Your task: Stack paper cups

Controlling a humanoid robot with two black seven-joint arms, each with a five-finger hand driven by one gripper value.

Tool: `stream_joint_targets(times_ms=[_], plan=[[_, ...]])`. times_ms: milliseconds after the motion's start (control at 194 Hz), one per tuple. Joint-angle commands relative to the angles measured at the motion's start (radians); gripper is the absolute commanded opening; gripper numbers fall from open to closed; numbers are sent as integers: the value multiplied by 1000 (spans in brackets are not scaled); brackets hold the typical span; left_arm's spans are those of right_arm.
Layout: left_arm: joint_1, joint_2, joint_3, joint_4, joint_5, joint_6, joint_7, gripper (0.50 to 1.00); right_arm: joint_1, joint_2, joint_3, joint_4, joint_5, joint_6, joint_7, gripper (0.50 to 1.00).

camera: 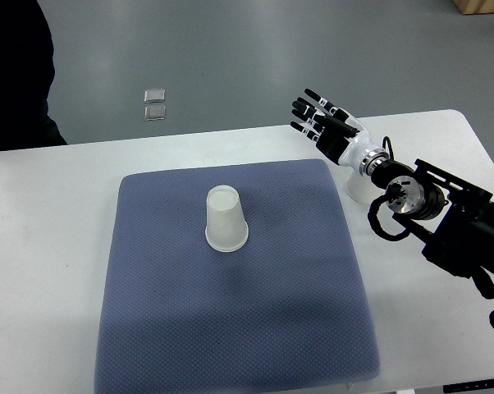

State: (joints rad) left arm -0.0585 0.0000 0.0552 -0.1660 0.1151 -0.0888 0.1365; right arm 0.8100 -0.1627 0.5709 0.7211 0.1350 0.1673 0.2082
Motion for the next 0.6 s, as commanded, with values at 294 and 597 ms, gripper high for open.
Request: stream_joint_targets(times_ms=[294,597], plan=[[0,0,0,-1,0,0,0,1000,5,-3,-16,3,-55,23,-3,928],[-1,0,0,-4,0,0,0,1000,123,-110,-106,50,-196,29,-67,928]])
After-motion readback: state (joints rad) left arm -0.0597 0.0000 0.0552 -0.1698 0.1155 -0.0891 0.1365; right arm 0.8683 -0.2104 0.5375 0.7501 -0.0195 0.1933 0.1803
